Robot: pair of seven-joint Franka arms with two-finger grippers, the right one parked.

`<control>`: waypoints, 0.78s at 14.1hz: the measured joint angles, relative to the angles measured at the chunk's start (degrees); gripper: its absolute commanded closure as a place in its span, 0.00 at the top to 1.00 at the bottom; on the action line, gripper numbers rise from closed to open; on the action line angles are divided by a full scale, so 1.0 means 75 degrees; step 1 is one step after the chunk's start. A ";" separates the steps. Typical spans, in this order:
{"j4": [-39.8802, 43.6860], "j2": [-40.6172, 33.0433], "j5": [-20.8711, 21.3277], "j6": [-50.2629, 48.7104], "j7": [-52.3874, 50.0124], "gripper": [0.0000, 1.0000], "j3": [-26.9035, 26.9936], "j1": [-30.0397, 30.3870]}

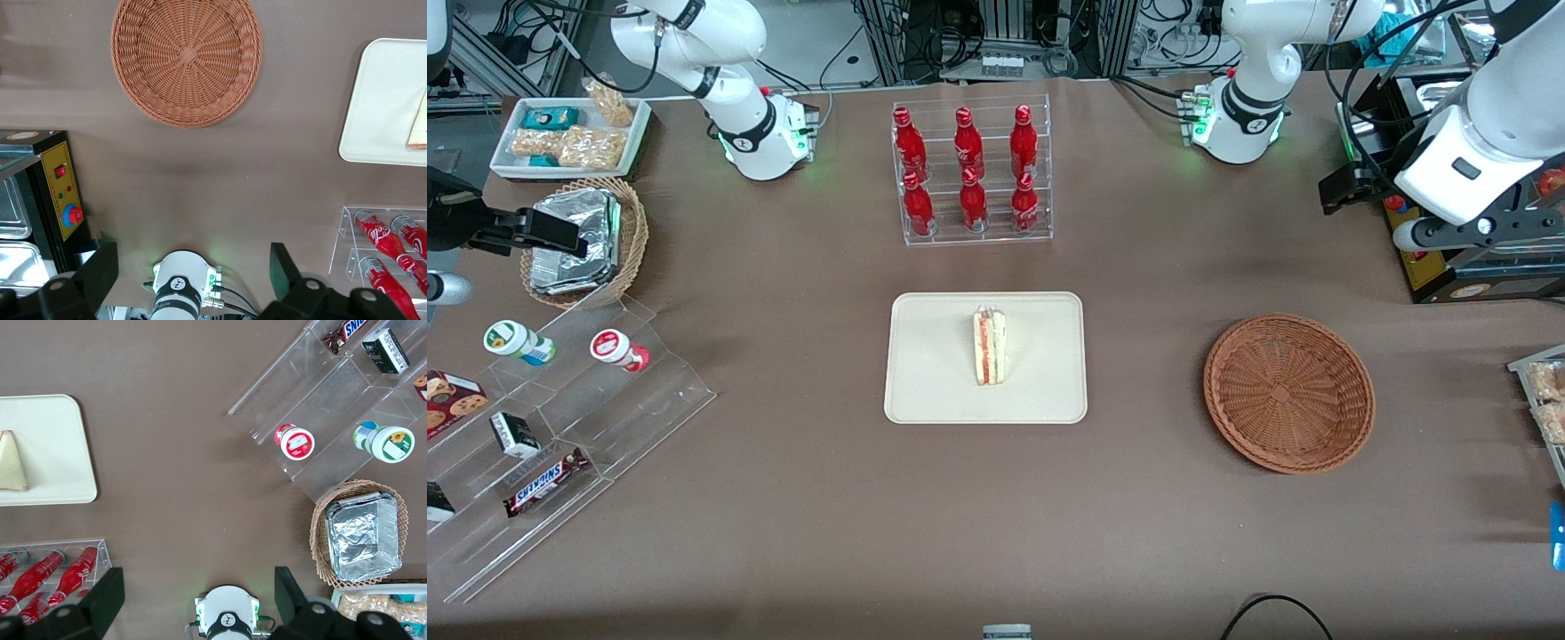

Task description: Place sandwich from basket to tray

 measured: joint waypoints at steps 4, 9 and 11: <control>0.0011 0.0000 0.0000 0.0047 -0.0118 1.00 0.0007 0.0034; 0.0011 0.0000 0.0000 0.0083 -0.0227 1.00 0.0007 0.0047; 0.0011 0.0001 -0.0022 0.0084 -0.0289 1.00 -0.0129 0.0293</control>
